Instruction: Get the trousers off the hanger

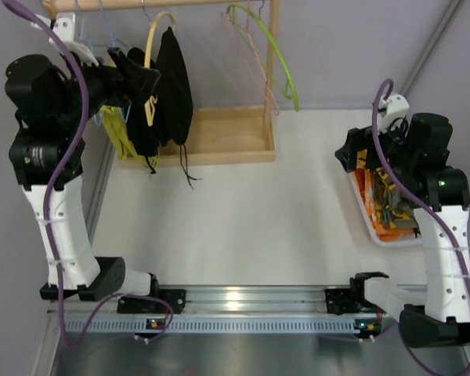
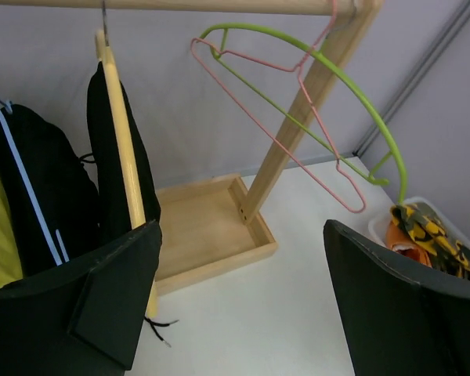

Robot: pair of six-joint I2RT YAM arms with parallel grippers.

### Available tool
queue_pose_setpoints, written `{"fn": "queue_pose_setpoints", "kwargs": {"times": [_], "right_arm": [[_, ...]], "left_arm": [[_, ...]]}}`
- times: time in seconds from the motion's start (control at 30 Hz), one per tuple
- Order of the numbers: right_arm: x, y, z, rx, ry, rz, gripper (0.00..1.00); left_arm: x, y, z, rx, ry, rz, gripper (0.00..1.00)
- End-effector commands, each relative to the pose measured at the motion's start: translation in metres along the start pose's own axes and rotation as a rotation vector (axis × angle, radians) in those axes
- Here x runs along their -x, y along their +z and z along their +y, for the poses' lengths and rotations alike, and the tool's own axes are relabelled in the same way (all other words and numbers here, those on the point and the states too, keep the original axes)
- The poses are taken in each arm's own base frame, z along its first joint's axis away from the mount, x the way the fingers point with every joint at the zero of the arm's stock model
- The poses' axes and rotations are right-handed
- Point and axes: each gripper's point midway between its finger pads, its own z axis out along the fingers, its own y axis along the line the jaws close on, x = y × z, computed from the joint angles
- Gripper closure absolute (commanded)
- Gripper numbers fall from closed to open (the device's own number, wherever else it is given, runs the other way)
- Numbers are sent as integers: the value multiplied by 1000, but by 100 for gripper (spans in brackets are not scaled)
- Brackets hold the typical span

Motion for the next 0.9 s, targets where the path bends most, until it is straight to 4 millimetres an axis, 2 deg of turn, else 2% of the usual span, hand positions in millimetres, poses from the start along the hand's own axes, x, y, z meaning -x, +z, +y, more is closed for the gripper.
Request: {"fn": "queue_pose_setpoints", "kwargs": {"times": [0.0, 0.03, 0.07, 0.13, 0.2, 0.23, 0.4, 0.63, 0.77, 0.87], "right_arm": [[39, -9, 0, -1, -26, -117, 1], [39, -7, -1, -2, -24, -115, 1], [39, -6, -2, -4, -24, -115, 1], [38, -5, -2, -2, -20, -112, 1], [36, -2, -2, 2, -15, -104, 1], [35, -1, -3, 2, -16, -101, 1], [32, 1, -3, 5, -14, -93, 1], [29, 5, -4, 7, -10, -83, 1], [27, 7, -5, 5, -10, -79, 1], [25, 7, -3, 11, -6, -73, 1]], "left_arm": [[31, 27, 19, 62, -66, -130, 10], [28, 34, 26, 79, -74, -135, 11], [35, 40, 30, 89, -60, -169, 14], [26, 57, 49, 139, -66, -163, 16], [23, 69, 59, 159, -67, -160, 21], [15, 81, 72, 193, -76, -145, 22], [-10, 106, 102, 274, -32, -85, 26], [-54, 135, 108, 256, 66, 33, 31], [-65, 147, 111, 281, 105, 52, 34], [-64, 154, 114, 300, 143, 42, 37]]}}
